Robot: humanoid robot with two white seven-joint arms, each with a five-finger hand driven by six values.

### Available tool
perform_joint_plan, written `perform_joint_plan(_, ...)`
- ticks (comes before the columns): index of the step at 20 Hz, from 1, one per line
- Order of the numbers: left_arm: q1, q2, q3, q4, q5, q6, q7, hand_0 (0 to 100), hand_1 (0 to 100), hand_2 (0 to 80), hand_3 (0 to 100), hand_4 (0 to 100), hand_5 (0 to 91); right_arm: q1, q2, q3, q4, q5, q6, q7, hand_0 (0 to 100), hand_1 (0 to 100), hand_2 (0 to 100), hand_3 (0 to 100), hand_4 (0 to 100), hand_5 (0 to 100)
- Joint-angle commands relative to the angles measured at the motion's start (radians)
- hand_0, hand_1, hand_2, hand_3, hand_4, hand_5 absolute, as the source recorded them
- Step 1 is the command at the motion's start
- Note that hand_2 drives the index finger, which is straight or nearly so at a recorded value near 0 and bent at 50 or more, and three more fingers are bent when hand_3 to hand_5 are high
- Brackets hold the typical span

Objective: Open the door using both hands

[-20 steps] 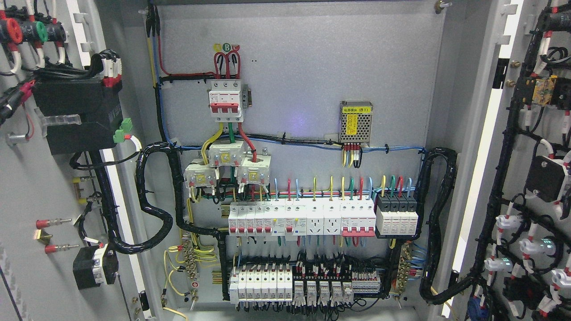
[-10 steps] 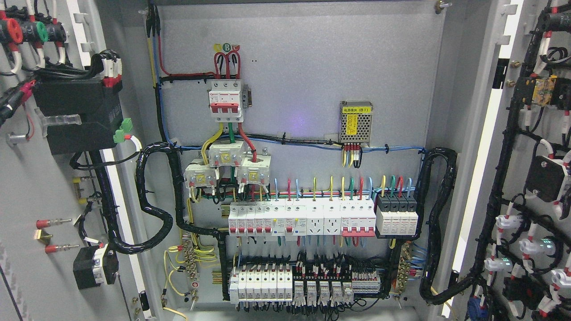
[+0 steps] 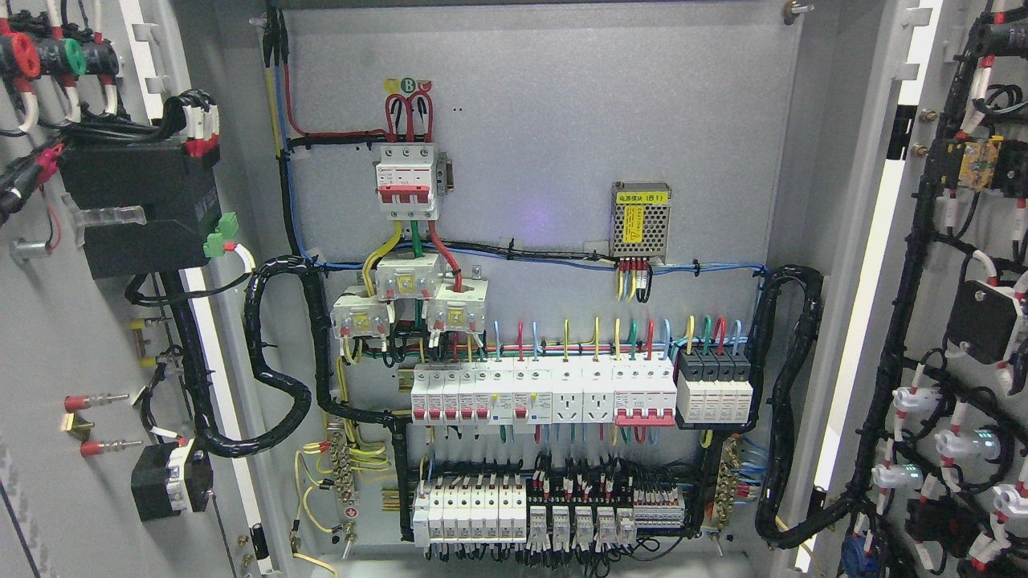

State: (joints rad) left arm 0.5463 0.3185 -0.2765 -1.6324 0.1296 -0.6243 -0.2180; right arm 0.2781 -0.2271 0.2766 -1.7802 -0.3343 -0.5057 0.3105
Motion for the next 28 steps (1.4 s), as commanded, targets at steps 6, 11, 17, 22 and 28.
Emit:
perform_joint_plan(6, -0.016, -0.013, 0.056, -0.253, 0.001, -0.049, 0.0, 0, 0, 0.0, 0, 4, 0.0, 0.018, -0.02, -0.094, -0.12, -0.002, -0.059, -0.002, 0, 0, 0, 0, 0, 0)
perform_joint_plan(11, -0.026, -0.019, 0.072, -0.264, 0.001, -0.144, 0.005, 0, 0, 0.0, 0, 4, 0.0, 0.018, -0.018, -0.111, -0.137, -0.005, -0.106, -0.002, 0, 0, 0, 0, 0, 0)
perform_joint_plan(17, -0.104, -0.061, 0.103, -0.261, 0.004, -0.135, 0.005, 0, 0, 0.0, 0, 4, 0.0, 0.023, -0.023, -0.128, -0.179, -0.009, -0.135, -0.025, 0, 0, 0, 0, 0, 0)
perform_joint_plan(22, -0.152, -0.078, 0.106, -0.262, 0.012, -0.135, 0.006, 0, 0, 0.0, 0, 4, 0.0, 0.016, -0.02, -0.143, -0.191, -0.009, -0.177, -0.047, 0, 0, 0, 0, 0, 0)
perform_joint_plan(28, -0.212, -0.087, 0.118, -0.262, 0.015, -0.135, 0.029, 0, 0, 0.0, 0, 4, 0.0, 0.018, -0.021, -0.163, -0.211, -0.009, -0.234, -0.047, 0, 0, 0, 0, 0, 0)
